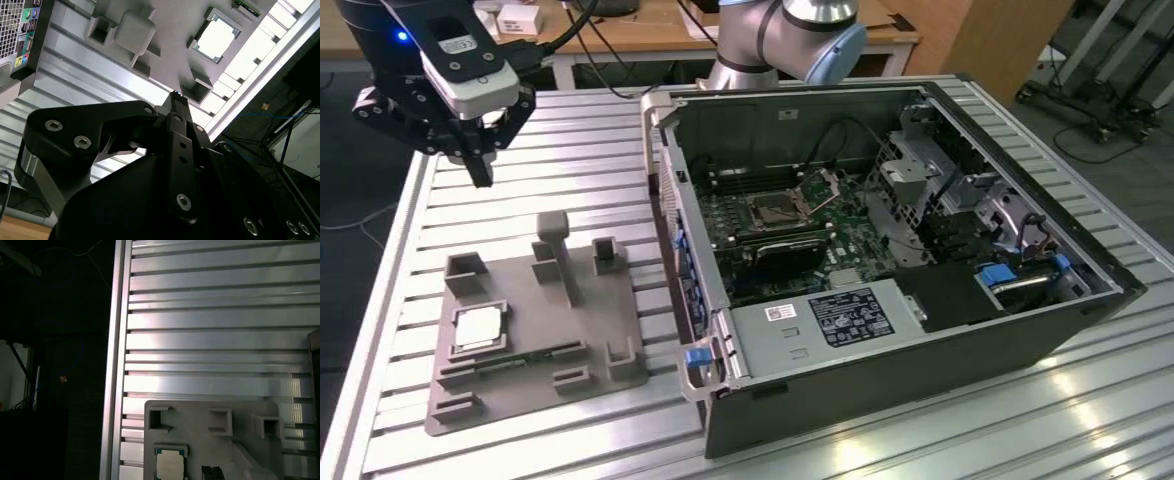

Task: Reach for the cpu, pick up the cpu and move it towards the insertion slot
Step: 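Reach for the cpu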

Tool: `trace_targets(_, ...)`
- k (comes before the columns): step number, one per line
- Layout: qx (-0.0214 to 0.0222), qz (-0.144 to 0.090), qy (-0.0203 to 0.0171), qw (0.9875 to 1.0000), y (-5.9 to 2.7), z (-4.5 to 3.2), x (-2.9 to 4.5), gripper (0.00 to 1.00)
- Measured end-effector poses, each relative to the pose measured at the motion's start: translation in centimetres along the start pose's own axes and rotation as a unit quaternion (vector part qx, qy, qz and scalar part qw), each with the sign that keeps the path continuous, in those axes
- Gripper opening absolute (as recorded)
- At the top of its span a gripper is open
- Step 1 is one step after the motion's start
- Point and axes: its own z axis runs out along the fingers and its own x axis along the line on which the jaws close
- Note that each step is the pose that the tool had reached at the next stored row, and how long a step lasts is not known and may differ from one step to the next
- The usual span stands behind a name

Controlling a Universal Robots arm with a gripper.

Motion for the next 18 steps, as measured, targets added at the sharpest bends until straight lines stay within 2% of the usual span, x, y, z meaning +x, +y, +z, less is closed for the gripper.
trace_targets(18, 0.0, 0.0, 0.0, 1.0, -0.04, 1.13, 0.0, 0.11)
